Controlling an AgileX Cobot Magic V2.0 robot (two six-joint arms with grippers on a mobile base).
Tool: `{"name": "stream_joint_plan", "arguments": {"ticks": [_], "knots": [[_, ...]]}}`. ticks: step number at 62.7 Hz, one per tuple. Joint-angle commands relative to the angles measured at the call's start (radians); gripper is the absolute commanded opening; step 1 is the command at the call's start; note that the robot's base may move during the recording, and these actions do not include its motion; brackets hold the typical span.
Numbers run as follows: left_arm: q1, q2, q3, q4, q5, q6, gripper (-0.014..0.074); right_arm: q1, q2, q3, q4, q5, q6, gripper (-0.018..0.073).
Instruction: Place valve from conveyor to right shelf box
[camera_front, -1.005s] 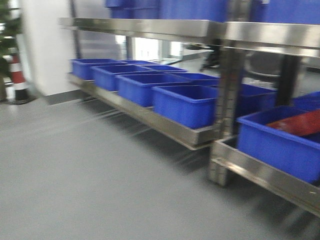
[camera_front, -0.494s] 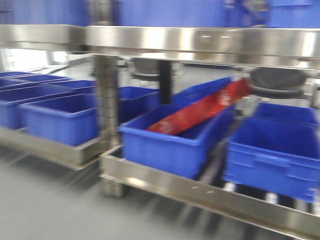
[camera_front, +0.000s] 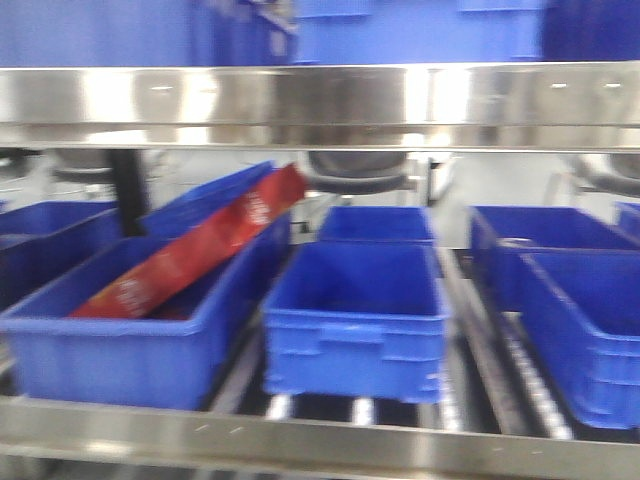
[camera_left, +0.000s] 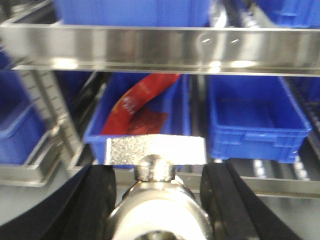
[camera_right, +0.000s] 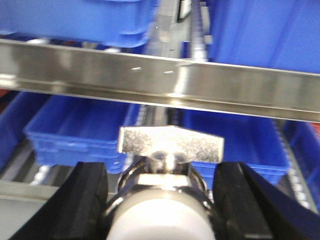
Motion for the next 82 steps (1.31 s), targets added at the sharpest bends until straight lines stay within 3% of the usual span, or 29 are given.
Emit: {"name": "stream_joint_plan", "arguments": {"ticks": [1, 82], "knots": [[-0.004, -0.005, -0.006, -0.006, -0.05, -0.003, -0.0111, -0.001, -0.01, -0.005, -0.007, -0.086, 0.0, -0.0163], [-0.004, -0.001, -0.006, -0.006, -0.053, -0.003, -0.0111, -0.001, -0.01, -0.005, -0.007, -0.088, 0.0, -0.0163]]}}
